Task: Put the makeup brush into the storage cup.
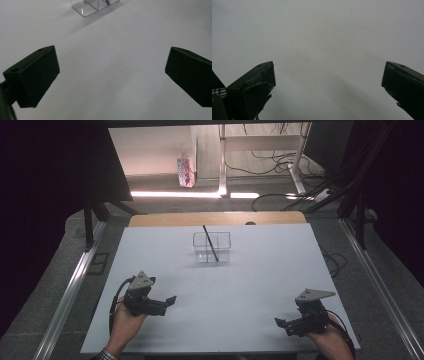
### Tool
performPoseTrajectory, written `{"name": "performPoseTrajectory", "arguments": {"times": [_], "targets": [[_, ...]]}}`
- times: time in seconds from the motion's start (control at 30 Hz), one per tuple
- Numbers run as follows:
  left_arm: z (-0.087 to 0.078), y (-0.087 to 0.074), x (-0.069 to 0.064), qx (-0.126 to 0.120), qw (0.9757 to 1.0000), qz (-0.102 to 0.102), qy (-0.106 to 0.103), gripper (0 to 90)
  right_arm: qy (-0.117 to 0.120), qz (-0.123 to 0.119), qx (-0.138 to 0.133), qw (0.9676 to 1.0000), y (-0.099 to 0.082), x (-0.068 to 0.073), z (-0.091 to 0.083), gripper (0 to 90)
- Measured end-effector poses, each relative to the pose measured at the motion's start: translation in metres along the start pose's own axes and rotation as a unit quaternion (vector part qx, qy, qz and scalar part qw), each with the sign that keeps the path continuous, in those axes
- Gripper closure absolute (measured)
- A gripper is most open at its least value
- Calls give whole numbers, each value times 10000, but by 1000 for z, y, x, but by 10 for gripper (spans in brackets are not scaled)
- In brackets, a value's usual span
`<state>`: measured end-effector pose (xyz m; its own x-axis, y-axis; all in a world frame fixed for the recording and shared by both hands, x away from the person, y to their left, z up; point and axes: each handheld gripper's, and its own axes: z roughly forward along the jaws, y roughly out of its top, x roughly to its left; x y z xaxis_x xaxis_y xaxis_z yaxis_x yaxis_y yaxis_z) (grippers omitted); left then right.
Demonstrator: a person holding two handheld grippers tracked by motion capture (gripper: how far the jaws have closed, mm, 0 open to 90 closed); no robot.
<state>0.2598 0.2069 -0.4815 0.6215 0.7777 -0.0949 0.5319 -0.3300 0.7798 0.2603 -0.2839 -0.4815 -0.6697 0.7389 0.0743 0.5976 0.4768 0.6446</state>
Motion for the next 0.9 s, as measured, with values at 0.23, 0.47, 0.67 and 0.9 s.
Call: {"name": "performPoseTrajectory", "arguments": {"times": [0.23,0.47,0.67,0.9], "targets": [[-7,-6,-1,-38,10000,-56,12,0,-9,8,0,10000,0,0,0,0],[-13,-12,-1,-49,9999,-121,15,0,-16,8,-33,10000,0,0,0,0],[-18,-18,-1,-11,9999,-153,67,0,-35,52,-81,9999,0,-1,-1,0],[-25,-28,0,35,9997,-208,122,0,-29,50,-57,10000,0,-1,-1,0]]}}
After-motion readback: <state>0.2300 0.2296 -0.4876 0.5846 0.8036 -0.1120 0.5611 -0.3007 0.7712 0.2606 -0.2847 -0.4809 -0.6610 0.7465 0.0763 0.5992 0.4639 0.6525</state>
